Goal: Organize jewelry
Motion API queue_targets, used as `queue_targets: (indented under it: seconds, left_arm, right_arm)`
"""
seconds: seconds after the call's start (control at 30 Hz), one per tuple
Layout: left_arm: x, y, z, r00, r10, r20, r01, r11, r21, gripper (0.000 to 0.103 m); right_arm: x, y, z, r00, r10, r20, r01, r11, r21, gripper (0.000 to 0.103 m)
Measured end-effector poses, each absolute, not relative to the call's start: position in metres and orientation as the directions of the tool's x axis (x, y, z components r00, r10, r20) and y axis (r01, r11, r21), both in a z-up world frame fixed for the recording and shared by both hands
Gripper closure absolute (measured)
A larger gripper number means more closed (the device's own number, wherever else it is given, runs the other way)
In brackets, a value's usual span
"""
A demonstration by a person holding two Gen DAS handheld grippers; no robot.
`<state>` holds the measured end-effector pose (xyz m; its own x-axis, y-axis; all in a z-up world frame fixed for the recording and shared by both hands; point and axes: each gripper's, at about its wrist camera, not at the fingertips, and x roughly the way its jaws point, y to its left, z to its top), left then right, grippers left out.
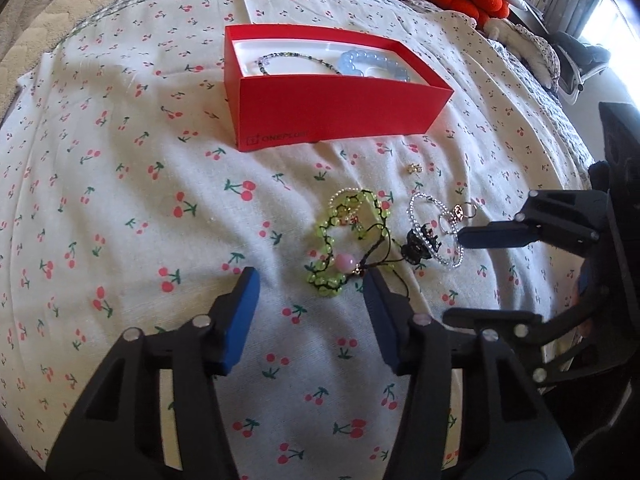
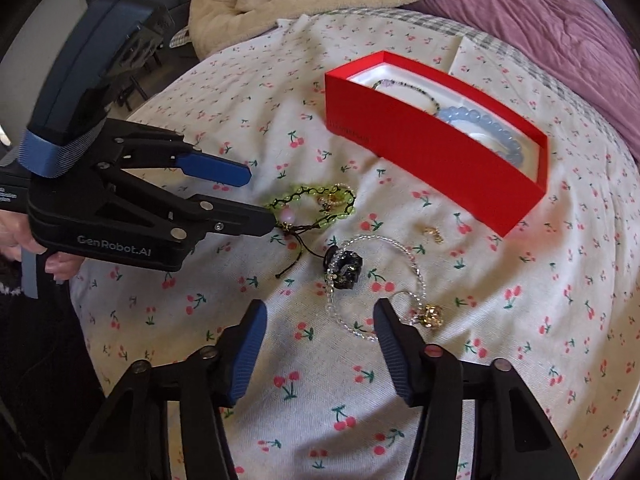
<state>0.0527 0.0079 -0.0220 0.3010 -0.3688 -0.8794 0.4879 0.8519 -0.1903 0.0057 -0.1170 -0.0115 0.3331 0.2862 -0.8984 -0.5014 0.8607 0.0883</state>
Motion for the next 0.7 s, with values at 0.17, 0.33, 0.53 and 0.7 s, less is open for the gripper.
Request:
queue_targets:
  seconds: [0.17,0.33,0.53,0.7]
  left_arm:
    - [0.057,0.005,-0.025,0.289,-0.377,-0.88,0.496,0.845,-0.199,0.062]
    - [0.06,-0.003,-0.031,0.27,-0.369,-0.889,0.522,0.832,-0.187,0.076]
    - [0.066,-0.006,-0.032,0.264,-0.374,-0.889,0.514,0.835,-0.199,0.076]
    - [0.067,-0.011,-0.032,0.274,-0.342,-0.899,0.517,0.84,-0.162,0.086]
  right_arm:
    - [0.017,-0.116,-0.027,0.311,0.252,-0.916,-0.478,0.875,0.079,0.065]
    - [0.023,-0.119,-0.028,0.3,0.258,-0.918,-0.469,0.878,0.093,0.088]
    - [0.022,-0.119,-0.027,0.299,0.248,-0.921,-0.47,0.879,0.084,0.092]
    - [0.02,-0.122,-0.023,0.3,0.249,-0.921,-0.464,0.881,0.087,0.094]
